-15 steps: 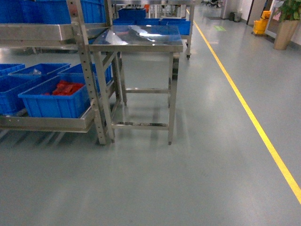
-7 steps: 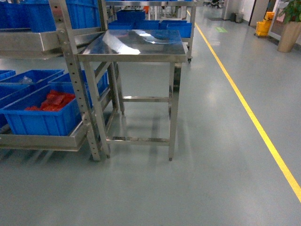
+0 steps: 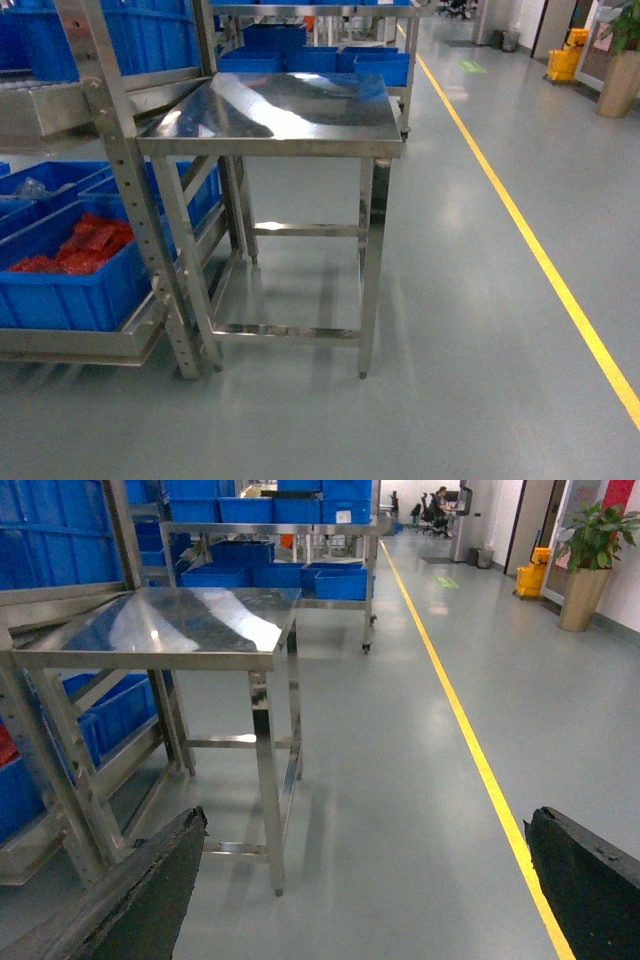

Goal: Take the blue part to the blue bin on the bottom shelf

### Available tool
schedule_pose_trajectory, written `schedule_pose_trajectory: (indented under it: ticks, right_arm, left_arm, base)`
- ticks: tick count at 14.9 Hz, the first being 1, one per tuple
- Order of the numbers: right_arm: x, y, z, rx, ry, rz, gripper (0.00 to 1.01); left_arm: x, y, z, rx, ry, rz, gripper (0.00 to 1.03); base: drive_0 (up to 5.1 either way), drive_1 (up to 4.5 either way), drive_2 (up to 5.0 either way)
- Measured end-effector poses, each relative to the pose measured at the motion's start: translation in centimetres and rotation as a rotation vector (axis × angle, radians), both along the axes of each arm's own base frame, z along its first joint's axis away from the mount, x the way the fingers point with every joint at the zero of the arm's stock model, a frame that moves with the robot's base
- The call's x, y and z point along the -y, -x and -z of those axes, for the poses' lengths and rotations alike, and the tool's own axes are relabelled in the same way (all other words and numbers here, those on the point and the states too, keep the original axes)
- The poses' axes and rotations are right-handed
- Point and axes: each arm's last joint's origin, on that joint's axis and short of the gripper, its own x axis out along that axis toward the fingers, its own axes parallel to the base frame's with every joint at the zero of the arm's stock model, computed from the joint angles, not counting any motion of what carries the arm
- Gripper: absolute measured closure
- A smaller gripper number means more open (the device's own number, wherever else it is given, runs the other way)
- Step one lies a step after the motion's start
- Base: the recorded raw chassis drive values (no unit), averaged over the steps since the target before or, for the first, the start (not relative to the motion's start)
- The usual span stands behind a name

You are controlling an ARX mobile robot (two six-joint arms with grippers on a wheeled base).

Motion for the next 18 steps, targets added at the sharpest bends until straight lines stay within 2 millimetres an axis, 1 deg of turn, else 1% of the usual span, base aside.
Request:
schedule_pose_trajectory:
  ticks: [10,15,18]
  right_arm:
    - [0.00,0.00,0.02,-0.002,0.000,0.000,0.03]
    - [0.00,0.00,0.01,-0.002,0.000,0.000,0.03]
    - [0.00,0.00,0.00,0.000,0.000,0.001,0.03]
  left_arm:
    - [0.00,0.00,0.01,-0.001,0.000,0.000,0.60]
    - [0.02,-0.05,0.07,-0.005,-0.001,0.002,0.60]
    - [0.01,-0.02,0.03,-0.001,-0.001,0.004,0.60]
  base:
    - [0.1,4.21,-4.0]
    - [0.0,0.00,0.0]
    - [-4.7,2.73,2.7]
